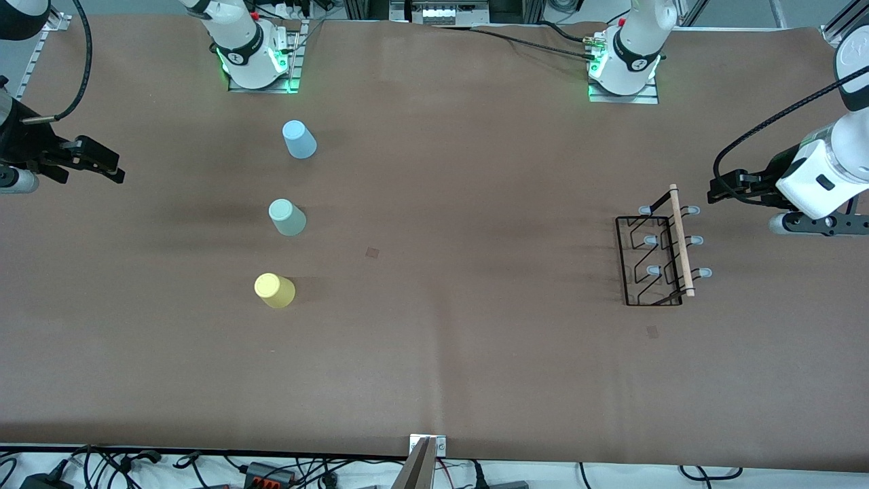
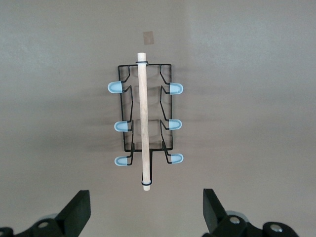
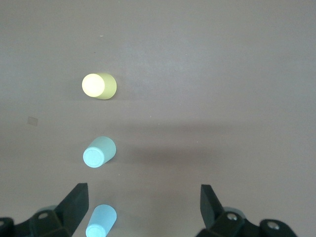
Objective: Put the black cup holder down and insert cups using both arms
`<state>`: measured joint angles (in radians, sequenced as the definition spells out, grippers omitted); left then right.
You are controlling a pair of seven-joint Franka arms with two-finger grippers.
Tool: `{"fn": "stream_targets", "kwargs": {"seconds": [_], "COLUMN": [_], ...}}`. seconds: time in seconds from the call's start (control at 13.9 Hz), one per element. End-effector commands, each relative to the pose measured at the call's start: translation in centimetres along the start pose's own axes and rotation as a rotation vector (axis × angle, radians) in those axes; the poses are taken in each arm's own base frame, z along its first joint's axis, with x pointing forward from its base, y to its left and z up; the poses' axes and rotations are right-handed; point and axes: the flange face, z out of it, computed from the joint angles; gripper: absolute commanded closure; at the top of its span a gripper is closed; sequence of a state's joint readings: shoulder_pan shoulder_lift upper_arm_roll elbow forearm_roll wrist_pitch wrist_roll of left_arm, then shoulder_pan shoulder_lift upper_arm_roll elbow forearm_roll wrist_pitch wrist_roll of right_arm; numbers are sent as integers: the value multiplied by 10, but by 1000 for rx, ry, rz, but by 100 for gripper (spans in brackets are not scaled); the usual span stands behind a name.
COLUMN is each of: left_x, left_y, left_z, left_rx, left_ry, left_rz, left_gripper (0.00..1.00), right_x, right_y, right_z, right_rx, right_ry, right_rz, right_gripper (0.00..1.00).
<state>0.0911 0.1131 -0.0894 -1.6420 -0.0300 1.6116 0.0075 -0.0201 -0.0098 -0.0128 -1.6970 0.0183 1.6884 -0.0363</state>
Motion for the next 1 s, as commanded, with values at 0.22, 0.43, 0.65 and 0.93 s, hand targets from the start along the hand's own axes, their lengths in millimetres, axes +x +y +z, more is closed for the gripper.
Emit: {"fn": "stream_targets", "kwargs": {"seconds": [0.22,0.43,0.65,0.93], "left_x": [-1,11,25,23], "left_y": [-2,-5,-8,-12], "left_z": [1,17,60,134], "left_rx": [-4,-5,-5,31], "left_ry": [10,7,32,85], "left_rz": [17,14,10,21], "left_gripper": [0,0,0,0], "right_x": [-7,-6,-6,-4], "right_y": [-1,-1,-1,-2], "right_z": [-4,-2,-2,0], "right_rx": [-15,-13,-15,-15], "right_ry": [-6,-8,-8,-6], "right_rz": [-14,-12,-15,-4], "right_gripper": [0,0,0,0]}}
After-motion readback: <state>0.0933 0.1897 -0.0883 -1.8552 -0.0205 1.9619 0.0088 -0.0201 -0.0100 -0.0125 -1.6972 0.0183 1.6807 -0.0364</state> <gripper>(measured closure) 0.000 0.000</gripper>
